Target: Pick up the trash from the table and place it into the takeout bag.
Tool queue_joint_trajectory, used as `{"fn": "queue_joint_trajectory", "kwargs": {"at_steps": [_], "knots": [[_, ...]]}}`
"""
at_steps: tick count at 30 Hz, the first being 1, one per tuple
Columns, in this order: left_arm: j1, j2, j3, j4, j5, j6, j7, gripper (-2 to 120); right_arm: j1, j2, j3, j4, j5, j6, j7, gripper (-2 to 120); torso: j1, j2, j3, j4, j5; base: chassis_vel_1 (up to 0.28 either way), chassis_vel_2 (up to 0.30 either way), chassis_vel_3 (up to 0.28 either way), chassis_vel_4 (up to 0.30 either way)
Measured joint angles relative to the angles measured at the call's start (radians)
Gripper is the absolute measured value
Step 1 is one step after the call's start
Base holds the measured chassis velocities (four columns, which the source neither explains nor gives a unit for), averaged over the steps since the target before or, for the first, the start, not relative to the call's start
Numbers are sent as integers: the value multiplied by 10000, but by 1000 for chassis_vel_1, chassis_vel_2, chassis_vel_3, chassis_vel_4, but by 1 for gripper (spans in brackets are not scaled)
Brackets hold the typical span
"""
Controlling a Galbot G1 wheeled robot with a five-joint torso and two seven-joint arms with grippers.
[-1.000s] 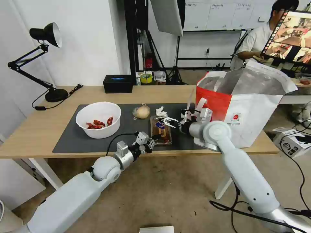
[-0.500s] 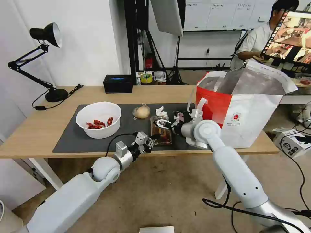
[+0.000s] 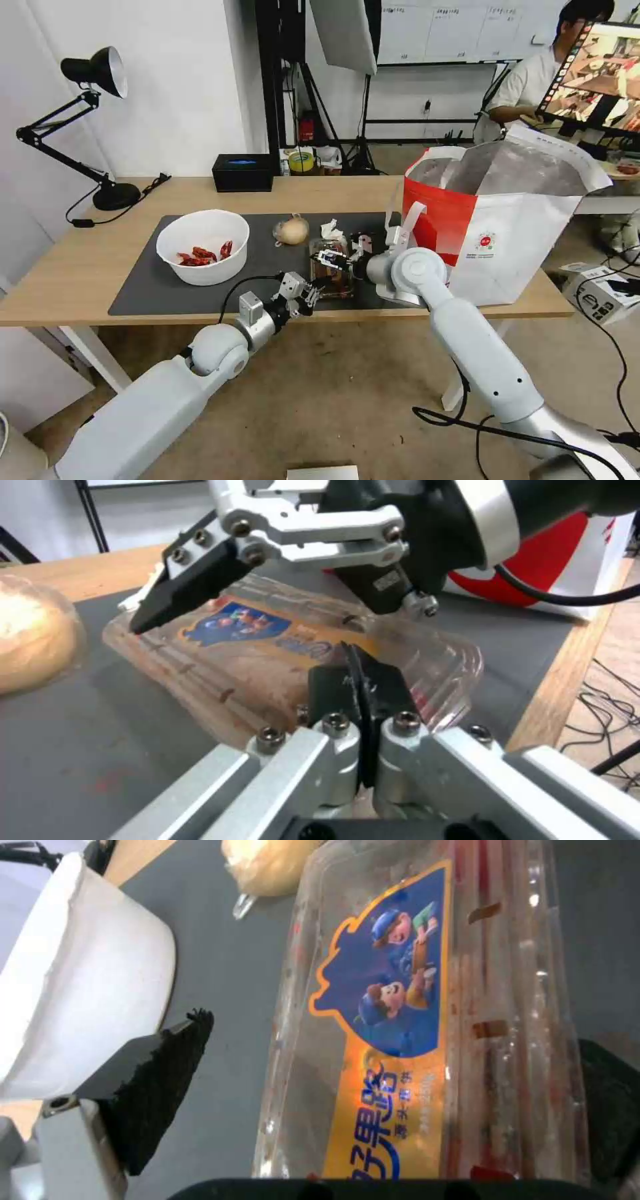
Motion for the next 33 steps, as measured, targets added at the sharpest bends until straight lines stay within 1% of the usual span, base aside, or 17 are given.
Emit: {"fn": "queue_joint_trajectory", "kwargs": {"at_steps": [2, 4, 5, 7, 10, 11, 15, 18, 20, 21, 25, 27, 28, 29, 30, 32, 33], "knots": [[8, 12, -15, -17, -9, -5, -4, 0, 41, 20, -32, -28, 7, 0, 16, 99, 0, 0, 0, 0, 0, 0, 0, 0, 0], [23, 34, -25, -50, -23, -11, -7, 0, 74, 48, -53, -71, 50, 1, 84, 92, 0, 0, 0, 1, 0, 0, 0, 0, 0], [23, 34, -25, -50, -23, -11, -7, 0, 74, 48, -53, -71, 50, 1, 84, 92, 0, 0, 0, 1, 0, 0, 0, 0, 0], [43, 68, -58, -90, -53, -20, -9, 0, 75, 36, -83, -83, 67, 4, 128, 82, -1, 1, 0, 0, 0, 0, 0, 0, 0], [52, 87, -85, -106, -87, -32, -9, 0, 53, 5, -102, -79, 70, 9, 166, 73, -1, 1, 0, 0, 0, 0, 0, 0, 0], [58, 106, -104, -112, -110, -38, -9, 0, 27, -22, -109, -67, 74, 13, 197, 65, -1, 1, -1, -1, 0, 0, 0, 0, 0], [84, 118, -147, -126, -125, -45, -9, 0, 0, -59, -109, -59, 94, 16, 242, 57, -1, 3, -1, -1, 0, 0, 0, 0, 0], [208, 170, -256, -180, -132, -64, -10, 0, -18, -113, -123, -43, 109, 18, 249, 40, 0, 3, 0, 0, 0, 0, 0, 0, 0], [250, 192, -293, -198, -132, -75, -10, 0, -20, -122, -125, -42, 109, 20, 250, 37, -1, 3, -1, -1, 0, 0, 0, 0, 0], [324, 240, -358, -240, -134, -96, -10, 0, -25, -128, -122, -41, 110, 23, 247, 29, -1, 3, -1, -1, 0, 0, 0, 0, 0], [385, 276, -430, -279, -142, -115, -10, 0, -43, -129, -99, -42, 110, 25, 212, 22, -1, 3, -1, -1, 0, 0, 0, 0, 0], [513, 337, -608, -373, -198, -142, -10, 0, -79, -116, -39, -34, 110, 27, 107, 13, -1, 3, -1, -1, 0, 0, 0, 0, 0], [721, 408, -945, -518, -270, -247, -13, 0, -121, -91, 38, -9, 98, 30, 13, 4, -1, 3, -1, 1, 0, 0, 0, 0, 0], [721, 408, -945, -518, -270, -247, -13, 0, -121, -91, 38, -9, 98, 30, 13, 4, -1, 3, -1, 1, 0, 0, 0, 0, 0], [892, 474, -1193, -636, -299, -303, -18, 0, -155, -85, 84, 1, 81, 31, -32, 0, -1, 3, -1, 0, 0, 0, 0, 0, 0], [1325, 600, -1769, -935, -361, -355, -20, 0, -285, -93, 214, 69, 40, 33, -195, 0, 0, 2, 0, 2, 0, 0, 0, 0, 0], [1325, 600, -1769, -935, -361, -355, -20, 0, -285, -93, 214, 69, 40, 33, -195, 0, 0, 2, 0, 2, 0, 0, 0, 0, 0]]}}
